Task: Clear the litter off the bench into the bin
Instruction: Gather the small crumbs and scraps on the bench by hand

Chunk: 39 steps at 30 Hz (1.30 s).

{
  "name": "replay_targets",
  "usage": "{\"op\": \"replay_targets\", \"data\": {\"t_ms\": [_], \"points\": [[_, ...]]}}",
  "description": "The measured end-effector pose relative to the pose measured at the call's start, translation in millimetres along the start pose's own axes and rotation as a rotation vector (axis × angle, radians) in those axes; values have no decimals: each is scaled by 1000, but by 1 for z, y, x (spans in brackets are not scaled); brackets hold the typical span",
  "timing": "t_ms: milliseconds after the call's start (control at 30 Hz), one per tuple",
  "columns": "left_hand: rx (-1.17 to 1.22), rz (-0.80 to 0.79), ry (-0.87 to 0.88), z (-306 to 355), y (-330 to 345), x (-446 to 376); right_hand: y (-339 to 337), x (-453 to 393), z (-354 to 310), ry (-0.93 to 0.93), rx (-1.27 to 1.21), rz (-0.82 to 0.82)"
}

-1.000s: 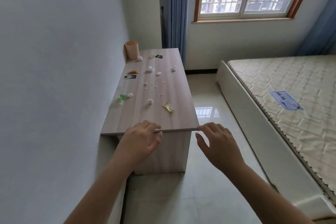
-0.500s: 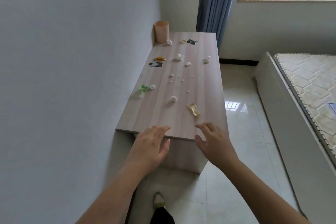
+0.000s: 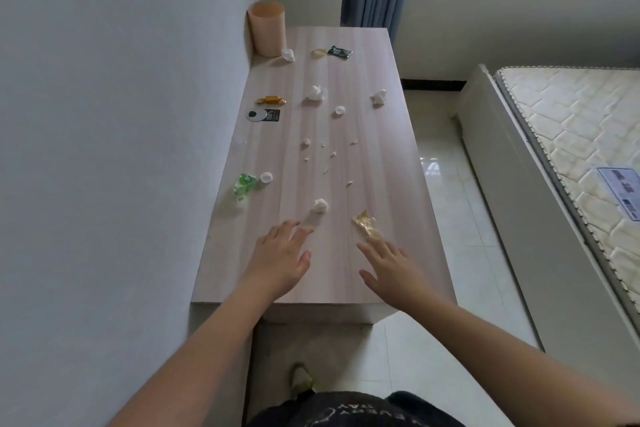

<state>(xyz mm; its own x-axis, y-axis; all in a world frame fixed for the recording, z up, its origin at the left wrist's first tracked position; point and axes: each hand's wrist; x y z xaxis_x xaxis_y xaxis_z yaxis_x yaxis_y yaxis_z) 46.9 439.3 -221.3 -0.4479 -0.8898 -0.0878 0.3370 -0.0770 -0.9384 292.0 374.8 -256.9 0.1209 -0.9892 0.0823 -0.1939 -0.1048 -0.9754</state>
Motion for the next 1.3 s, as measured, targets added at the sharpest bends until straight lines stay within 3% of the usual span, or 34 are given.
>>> {"op": "replay_targets", "data": {"t_ms": [300, 667, 767, 900, 1033, 1300], "points": [[14, -106, -74, 4, 63, -82, 42, -57, 56, -44, 65, -61], [-107, -215, -299, 13, 125, -135, 85, -117, 102, -263, -4, -196], [-123, -251, -357, 10, 138, -142, 90, -118, 113, -290, -90, -132], [-139, -276, -365, 8, 151, -144, 99, -119, 122, -346, -247, 72], [-124, -249, -373, 6, 154, -145, 94, -128, 127, -283, -319, 162], [-199, -231, -377, 11, 151, -133, 56, -157, 133, -41, -321, 2]]}}
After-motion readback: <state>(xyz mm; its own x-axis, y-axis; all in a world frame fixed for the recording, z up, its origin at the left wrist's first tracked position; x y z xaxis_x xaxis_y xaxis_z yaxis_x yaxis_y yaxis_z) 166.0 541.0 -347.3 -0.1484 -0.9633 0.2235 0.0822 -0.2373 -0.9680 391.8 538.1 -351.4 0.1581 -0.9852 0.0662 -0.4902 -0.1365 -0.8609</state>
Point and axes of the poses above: each hand's wrist, its own x-axis away from the middle knuckle, its own y-axis out of the palm, z = x × y, and after that the axes turned 7 degrees about z, right-handed
